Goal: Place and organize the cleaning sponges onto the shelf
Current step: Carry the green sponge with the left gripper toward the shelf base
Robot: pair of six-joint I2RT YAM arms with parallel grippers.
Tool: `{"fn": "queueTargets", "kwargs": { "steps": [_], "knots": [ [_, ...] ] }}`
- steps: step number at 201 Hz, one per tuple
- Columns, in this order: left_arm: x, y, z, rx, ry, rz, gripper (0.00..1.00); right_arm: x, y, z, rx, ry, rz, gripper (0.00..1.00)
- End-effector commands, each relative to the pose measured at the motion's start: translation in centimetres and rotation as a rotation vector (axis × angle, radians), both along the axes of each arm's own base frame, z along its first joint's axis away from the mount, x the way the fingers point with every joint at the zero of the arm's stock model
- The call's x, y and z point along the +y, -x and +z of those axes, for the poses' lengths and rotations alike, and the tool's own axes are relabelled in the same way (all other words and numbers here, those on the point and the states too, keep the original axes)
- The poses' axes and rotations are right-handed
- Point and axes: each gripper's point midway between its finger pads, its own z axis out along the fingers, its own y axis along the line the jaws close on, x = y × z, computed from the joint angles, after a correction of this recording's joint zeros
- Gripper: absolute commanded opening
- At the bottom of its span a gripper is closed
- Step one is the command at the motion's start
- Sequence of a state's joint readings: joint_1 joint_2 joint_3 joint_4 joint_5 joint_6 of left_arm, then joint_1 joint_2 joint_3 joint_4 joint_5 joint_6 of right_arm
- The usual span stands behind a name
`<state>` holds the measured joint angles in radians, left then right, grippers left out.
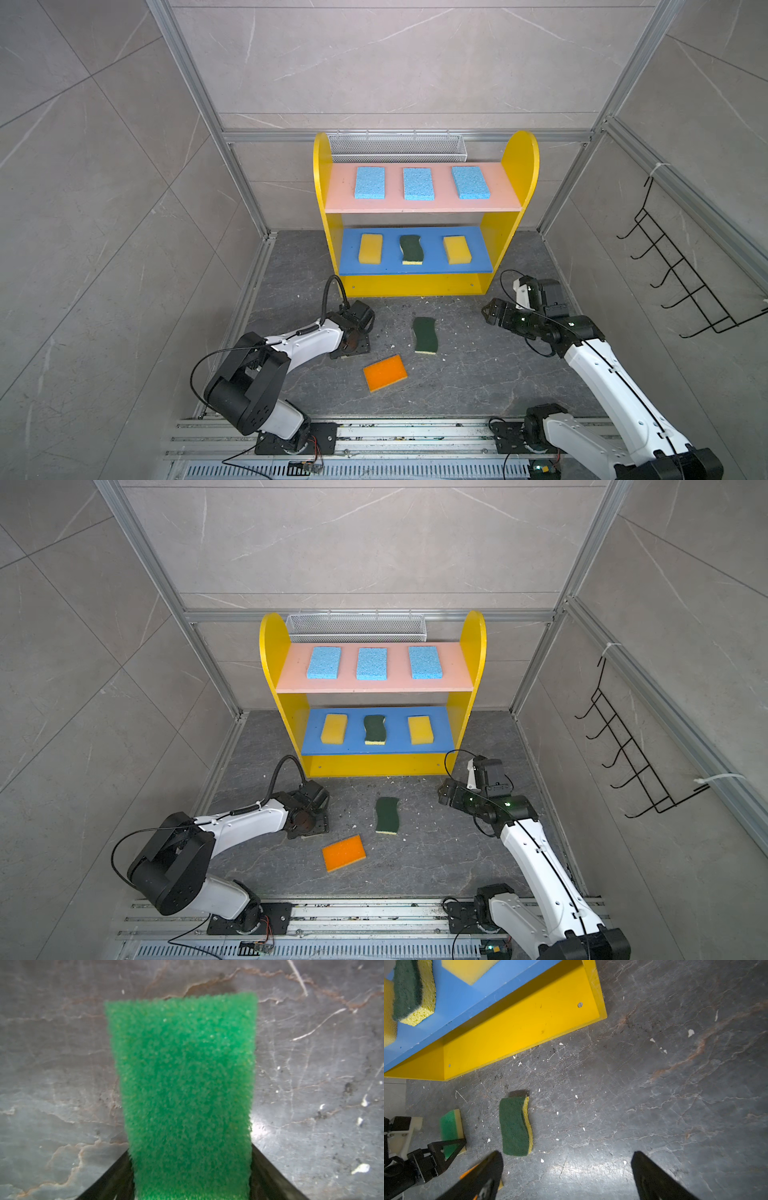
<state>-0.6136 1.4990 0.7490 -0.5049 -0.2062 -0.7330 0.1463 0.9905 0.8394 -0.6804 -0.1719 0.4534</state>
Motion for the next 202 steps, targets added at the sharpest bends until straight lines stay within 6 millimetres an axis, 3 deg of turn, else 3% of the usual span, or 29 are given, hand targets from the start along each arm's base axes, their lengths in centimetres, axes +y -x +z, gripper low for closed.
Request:
{"fn": "queueTargets", "kwargs": {
  "steps": [1, 29, 56, 87, 137, 202],
  "knots": [
    [0.4, 0.8, -0.7, 0.038, -0.025, 0.002, 0.71, -0.1, 0.5, 0.0, 0.003, -0.009, -0.003, 0.99],
    [0.6, 1.5, 0.1, 0.021, -0.014, 0.020, 0.64, 0.0, 0.5, -0.1, 0.002, -0.010, -0.005, 0.99],
    [0.2, 0.6, 1.7, -0.070, 0.008, -0.003, 0.62, 0.0, 0.5, -0.3, 0.002, -0.012, 0.000, 0.98],
    [-2.5, -1.9, 3.9, -0.290, 0.125, -0.098, 0.62, -0.1, 0.4, -1.0, -0.019, -0.011, -0.006, 0.97],
    [-4.3, -6.1, 6.9, -0.515, 0.111, -0.200, 0.62, -0.3, 0.4, -2.2, -0.019, -0.003, -0.021, 0.97],
    [-6.5, -10.9, 7.4, -0.561, 0.017, -0.259, 0.62, -0.2, -0.3, -2.6, -0.015, -0.003, -0.022, 0.97]
  ]
}}
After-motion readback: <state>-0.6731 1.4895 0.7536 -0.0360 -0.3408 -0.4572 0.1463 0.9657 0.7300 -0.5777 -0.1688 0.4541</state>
